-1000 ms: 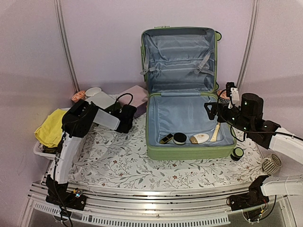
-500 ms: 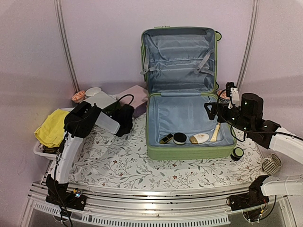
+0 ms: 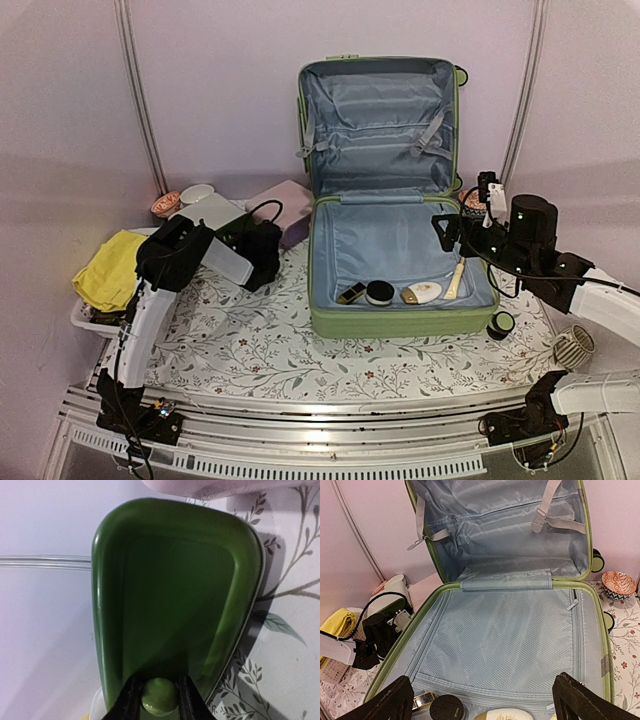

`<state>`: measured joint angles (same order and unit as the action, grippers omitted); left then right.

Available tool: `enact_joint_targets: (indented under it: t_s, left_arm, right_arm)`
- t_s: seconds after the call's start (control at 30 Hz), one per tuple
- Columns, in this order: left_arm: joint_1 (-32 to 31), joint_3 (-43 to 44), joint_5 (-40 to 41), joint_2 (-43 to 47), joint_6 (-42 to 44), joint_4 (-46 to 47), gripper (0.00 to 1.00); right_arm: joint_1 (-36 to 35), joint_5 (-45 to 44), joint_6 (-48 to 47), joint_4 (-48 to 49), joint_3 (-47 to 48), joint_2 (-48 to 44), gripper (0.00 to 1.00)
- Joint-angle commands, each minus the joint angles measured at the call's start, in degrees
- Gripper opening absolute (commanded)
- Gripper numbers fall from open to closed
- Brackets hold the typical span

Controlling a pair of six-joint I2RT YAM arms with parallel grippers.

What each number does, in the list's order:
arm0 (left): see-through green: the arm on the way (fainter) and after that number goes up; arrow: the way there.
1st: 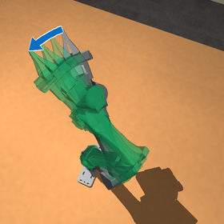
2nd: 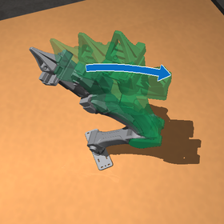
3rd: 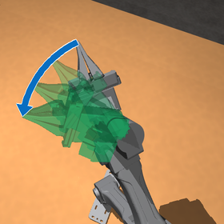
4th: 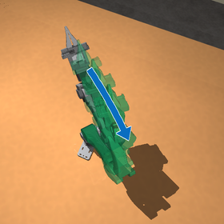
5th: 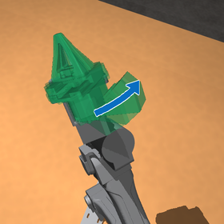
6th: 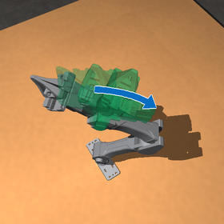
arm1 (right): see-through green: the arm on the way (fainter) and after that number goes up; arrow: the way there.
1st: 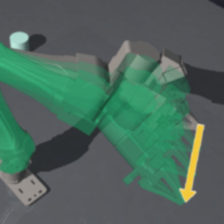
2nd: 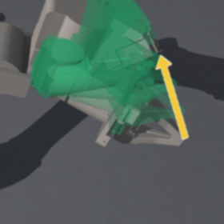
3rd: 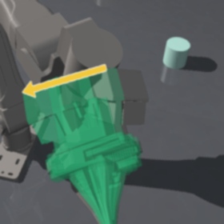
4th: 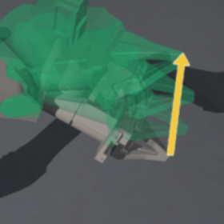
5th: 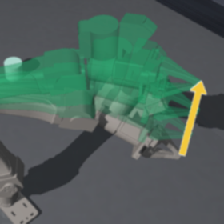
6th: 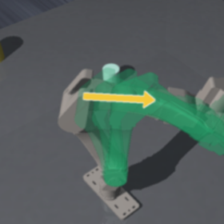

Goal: Open, take out, and arrange the luggage
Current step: Open the drawer of the storage box.

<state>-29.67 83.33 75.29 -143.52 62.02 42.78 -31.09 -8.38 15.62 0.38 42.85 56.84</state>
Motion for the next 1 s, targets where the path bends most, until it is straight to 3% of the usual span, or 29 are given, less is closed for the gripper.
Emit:
enact_joint_targets:
  t_s: [0.0,0.97]
  left_arm:
    - [0.56,-0.76,-2.51,-1.06,3.46,0.08,0.17]
    - [-12.79,-19.33,4.99,10.35,-0.49,4.94,0.13]
  right_arm:
    - [0.16,-0.13,0.20,-0.11,1.27,-0.63,0.99]
    - [0.15,2.13,0.80,0.41,1.39,0.08,0.99]
